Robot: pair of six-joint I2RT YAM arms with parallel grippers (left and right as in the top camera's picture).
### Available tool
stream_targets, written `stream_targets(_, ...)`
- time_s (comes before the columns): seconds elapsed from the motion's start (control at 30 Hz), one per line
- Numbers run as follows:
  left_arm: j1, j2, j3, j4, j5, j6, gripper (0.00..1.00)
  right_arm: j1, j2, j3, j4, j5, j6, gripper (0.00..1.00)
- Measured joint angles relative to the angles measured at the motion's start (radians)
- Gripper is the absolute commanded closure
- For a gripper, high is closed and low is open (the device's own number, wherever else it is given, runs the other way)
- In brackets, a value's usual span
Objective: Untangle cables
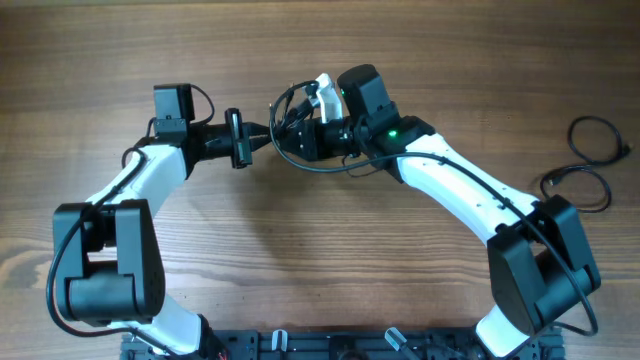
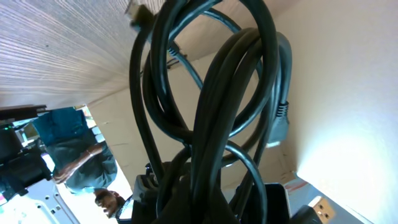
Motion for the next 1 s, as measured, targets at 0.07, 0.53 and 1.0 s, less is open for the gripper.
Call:
stream_targets(0.07, 0.001, 0.0, 0.0, 0.0, -0.002, 0.0, 0.96, 0.002, 0.0, 0.0, 0.012, 0.0, 0.006, 0.74)
stream_targets(0.53, 0.003, 0.0, 0.0, 0.003, -0.031, 0.001, 0.96, 0.012, 0.0, 0.0, 0.085, 0.068, 0.017, 0.73)
stream_targets(1.0, -0.009, 0.002, 0.0, -0.005, -0.072, 0.089, 0.96, 0.006, -0.017, 0.014, -0.072, 0.089, 0.189, 0.96)
